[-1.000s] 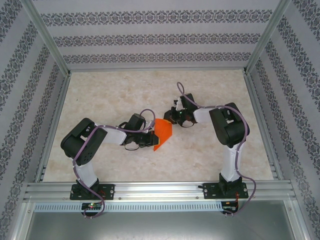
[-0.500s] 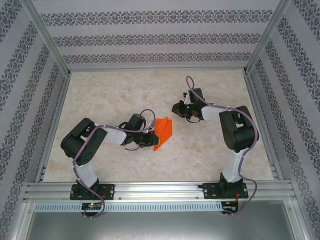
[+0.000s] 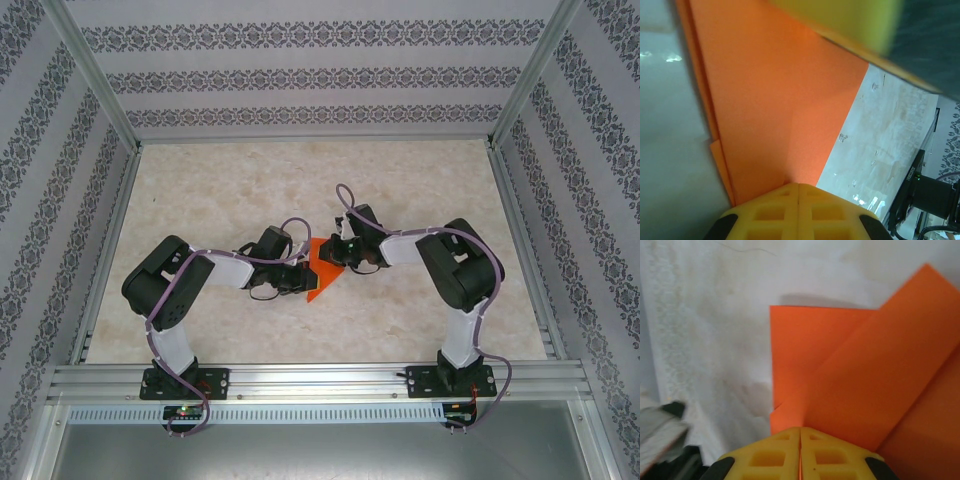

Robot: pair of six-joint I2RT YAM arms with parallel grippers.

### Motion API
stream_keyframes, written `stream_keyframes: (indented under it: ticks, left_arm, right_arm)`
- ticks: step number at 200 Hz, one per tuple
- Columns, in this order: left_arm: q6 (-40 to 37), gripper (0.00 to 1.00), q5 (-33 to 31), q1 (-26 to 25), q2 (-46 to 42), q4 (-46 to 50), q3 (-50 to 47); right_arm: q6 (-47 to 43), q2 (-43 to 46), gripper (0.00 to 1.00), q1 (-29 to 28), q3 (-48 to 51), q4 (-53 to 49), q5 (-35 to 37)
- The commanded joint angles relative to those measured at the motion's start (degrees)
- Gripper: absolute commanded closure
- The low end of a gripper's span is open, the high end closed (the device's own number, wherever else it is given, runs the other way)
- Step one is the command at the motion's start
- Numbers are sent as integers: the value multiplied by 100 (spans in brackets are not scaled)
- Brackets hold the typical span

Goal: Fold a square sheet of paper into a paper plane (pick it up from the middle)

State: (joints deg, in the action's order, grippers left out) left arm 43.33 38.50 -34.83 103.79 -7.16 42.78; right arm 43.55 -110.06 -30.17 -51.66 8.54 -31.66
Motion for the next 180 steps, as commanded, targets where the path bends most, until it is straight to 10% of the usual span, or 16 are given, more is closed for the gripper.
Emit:
stream_keyframes:
  ticks: [1,68,180]
  left_arm:
    - [-232,100,-626,6,306,1184,-212]
    - [-42,97,-419,79,-585,1665,632]
    - [268,94,-295,125,412,985,814]
  right_arm:
    - [-69,-301,93,-40,152,-33,399]
    - [-496,-305,94,-50,296,-371,549]
    - [-364,-386,92,-79,278,-271,635]
